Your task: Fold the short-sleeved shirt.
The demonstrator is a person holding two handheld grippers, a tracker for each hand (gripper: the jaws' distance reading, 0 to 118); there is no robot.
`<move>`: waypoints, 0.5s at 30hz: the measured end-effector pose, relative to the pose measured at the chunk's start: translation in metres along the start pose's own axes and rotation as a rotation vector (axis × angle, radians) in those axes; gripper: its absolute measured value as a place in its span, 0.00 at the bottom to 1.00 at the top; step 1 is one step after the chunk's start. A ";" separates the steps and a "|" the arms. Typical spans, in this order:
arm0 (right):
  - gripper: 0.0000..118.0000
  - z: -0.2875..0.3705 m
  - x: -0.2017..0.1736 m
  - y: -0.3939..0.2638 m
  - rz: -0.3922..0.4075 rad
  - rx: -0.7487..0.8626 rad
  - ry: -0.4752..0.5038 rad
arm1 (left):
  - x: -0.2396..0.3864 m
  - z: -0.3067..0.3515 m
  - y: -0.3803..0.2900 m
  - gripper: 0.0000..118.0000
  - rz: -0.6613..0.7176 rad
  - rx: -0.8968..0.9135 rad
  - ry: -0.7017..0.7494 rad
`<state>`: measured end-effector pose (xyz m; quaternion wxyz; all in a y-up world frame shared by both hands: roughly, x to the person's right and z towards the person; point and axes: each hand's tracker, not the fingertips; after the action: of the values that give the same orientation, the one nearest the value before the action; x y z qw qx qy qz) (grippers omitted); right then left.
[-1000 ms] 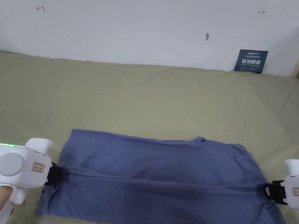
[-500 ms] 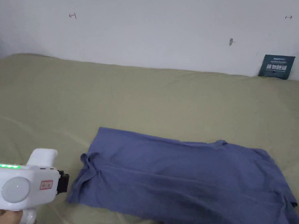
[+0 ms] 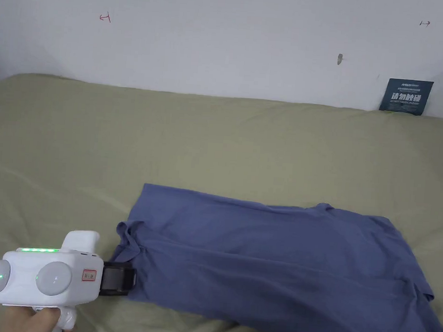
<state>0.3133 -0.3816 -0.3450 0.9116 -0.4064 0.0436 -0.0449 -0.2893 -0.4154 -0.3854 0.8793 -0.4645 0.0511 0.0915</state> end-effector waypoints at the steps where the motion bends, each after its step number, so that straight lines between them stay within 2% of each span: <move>1: 0.01 -0.002 0.000 0.001 0.000 -0.002 0.001 | -0.001 -0.012 0.003 0.97 0.001 -0.017 0.030; 3: 0.01 -0.006 -0.001 0.003 0.006 -0.009 0.004 | -0.004 -0.032 0.003 0.97 -0.007 -0.038 0.051; 5: 0.01 -0.011 0.000 0.006 0.016 -0.016 0.005 | 0.008 -0.019 0.004 0.94 -0.036 -0.080 0.076; 6: 0.01 -0.012 -0.002 0.006 0.019 -0.020 0.005 | 0.010 -0.018 0.002 0.83 -0.036 -0.081 0.076; 7: 0.01 -0.013 -0.001 0.007 0.021 -0.022 0.006 | 0.010 -0.016 0.001 0.66 -0.032 -0.082 0.075; 8: 0.01 -0.015 0.000 0.007 0.023 -0.021 0.007 | 0.009 -0.013 0.001 0.61 -0.031 -0.067 0.083; 9: 0.01 -0.016 0.001 0.009 0.022 -0.021 0.008 | 0.010 -0.007 0.001 0.40 -0.044 -0.061 0.061; 10: 0.01 -0.019 0.006 0.009 0.018 -0.027 0.018 | 0.010 -0.003 0.000 0.13 -0.053 -0.061 0.058; 11: 0.07 -0.020 0.007 0.010 0.014 -0.029 0.023 | 0.009 -0.002 -0.001 0.05 -0.060 -0.052 0.057; 12: 0.31 -0.022 0.005 0.011 0.018 -0.031 0.020 | 0.009 -0.007 0.003 0.05 -0.043 -0.075 -0.019; 13: 0.65 -0.025 0.005 0.012 0.020 -0.038 0.034 | 0.009 -0.008 0.002 0.05 -0.030 -0.075 0.032; 14: 0.69 -0.025 0.003 0.010 0.020 -0.053 0.051 | 0.009 -0.008 0.003 0.05 -0.035 -0.069 0.025; 15: 0.69 -0.026 0.002 0.011 0.017 -0.053 0.061 | 0.008 -0.007 0.003 0.05 -0.042 -0.065 0.039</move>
<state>0.3128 -0.3935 -0.3707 0.8991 -0.4284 0.0758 -0.0481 -0.2824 -0.4185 -0.3936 0.8644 -0.4954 0.0555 0.0657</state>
